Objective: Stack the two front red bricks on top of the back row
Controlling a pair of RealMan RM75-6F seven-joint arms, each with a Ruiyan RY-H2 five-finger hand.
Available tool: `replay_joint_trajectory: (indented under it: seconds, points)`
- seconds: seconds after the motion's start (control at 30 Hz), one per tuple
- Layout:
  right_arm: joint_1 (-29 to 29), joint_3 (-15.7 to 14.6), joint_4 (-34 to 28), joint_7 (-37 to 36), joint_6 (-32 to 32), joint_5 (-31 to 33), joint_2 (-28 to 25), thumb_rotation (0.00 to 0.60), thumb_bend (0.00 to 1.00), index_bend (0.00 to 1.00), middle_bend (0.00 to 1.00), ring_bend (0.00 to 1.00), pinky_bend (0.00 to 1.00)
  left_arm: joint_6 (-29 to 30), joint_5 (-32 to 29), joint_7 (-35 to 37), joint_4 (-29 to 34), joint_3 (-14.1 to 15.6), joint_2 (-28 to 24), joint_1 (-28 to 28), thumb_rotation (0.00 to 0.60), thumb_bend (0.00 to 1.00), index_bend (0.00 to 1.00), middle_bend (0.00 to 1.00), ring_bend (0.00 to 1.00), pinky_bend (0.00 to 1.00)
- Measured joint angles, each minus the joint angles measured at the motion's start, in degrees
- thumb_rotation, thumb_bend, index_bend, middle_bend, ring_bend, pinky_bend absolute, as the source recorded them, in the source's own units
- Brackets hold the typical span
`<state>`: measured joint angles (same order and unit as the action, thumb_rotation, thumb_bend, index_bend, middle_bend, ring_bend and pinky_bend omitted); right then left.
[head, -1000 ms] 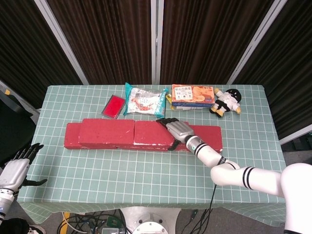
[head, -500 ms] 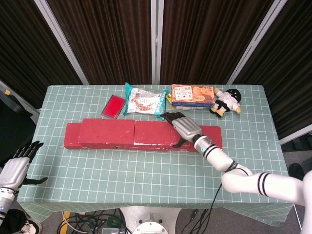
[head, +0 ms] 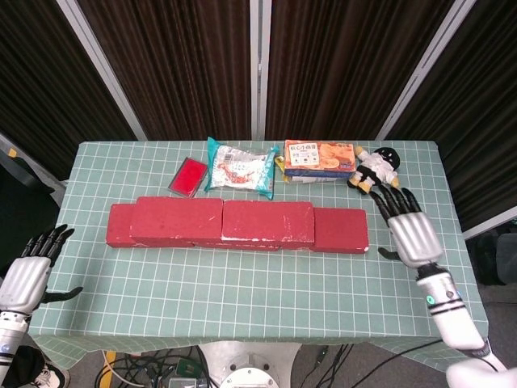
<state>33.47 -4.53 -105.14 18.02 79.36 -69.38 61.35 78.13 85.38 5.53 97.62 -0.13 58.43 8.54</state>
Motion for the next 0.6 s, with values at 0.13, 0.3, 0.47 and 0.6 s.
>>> replay_joint_trajectory:
  seconds: [0.13,0.3,0.47,0.6]
  points:
    - [-8.7,-3.2,4.2,-2.4,7.0,-5.1,0.8,0.6,0.0,0.0,0.0,0.0,0.0,1.1,0.4,-1.6,-0.5,0.1,0.3,-0.7,0.6,0.0,0.0,0.0,0.0,0.0]
    - [-16.7,-5.1,10.4,-8.1,13.7,-10.4,3.3,0.6,0.0,0.0,0.0,0.0,0.0,4.6,0.9,-5.6,-3.0,-0.3,2.2,-1.7,0.6,0.0,0.0,0.0,0.0,0.0]
    - [-21.0,-5.5,14.4,-13.0,15.2,-13.1,5.1,0.6,0.0,0.0,0.0,0.0,0.0,7.3,1.2,-10.8,-6.3,-0.9,4.6,-2.6,0.6,0.0,0.0,0.0,0.0,0.0]
    - [-22.3,-4.7,16.0,-15.3,14.3,-14.0,5.8,0.6,0.0,0.0,0.0,0.0,0.0,8.0,0.5,-15.2,-7.1,-1.6,6.4,-2.8,0.6,0.0,0.0,0.0,0.0,0.0]
